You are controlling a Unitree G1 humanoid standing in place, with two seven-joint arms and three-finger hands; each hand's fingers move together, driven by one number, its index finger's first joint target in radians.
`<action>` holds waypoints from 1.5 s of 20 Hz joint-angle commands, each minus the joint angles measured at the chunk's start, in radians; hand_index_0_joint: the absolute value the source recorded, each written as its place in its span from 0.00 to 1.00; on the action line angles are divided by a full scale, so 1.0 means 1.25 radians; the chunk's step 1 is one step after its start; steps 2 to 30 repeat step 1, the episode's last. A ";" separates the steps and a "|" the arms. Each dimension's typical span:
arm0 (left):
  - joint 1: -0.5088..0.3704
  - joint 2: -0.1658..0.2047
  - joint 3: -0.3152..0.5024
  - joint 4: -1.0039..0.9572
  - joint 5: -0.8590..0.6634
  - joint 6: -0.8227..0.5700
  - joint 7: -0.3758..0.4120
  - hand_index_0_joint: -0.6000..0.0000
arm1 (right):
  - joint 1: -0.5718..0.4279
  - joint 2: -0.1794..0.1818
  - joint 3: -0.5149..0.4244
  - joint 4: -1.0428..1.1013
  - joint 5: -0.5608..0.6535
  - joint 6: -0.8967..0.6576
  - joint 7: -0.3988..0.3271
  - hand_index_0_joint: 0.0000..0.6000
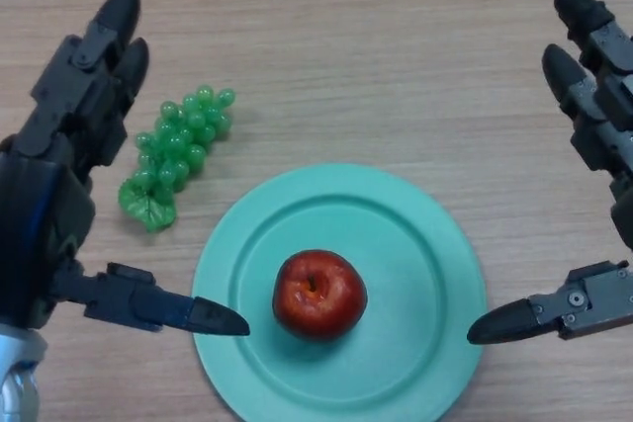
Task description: Pick up the red apple and place it on the plate
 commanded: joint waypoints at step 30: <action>-0.024 0.023 0.049 -0.039 -0.030 -0.055 0.014 1.00 | -0.028 -0.019 -0.017 -0.055 0.017 -0.041 -0.014 0.00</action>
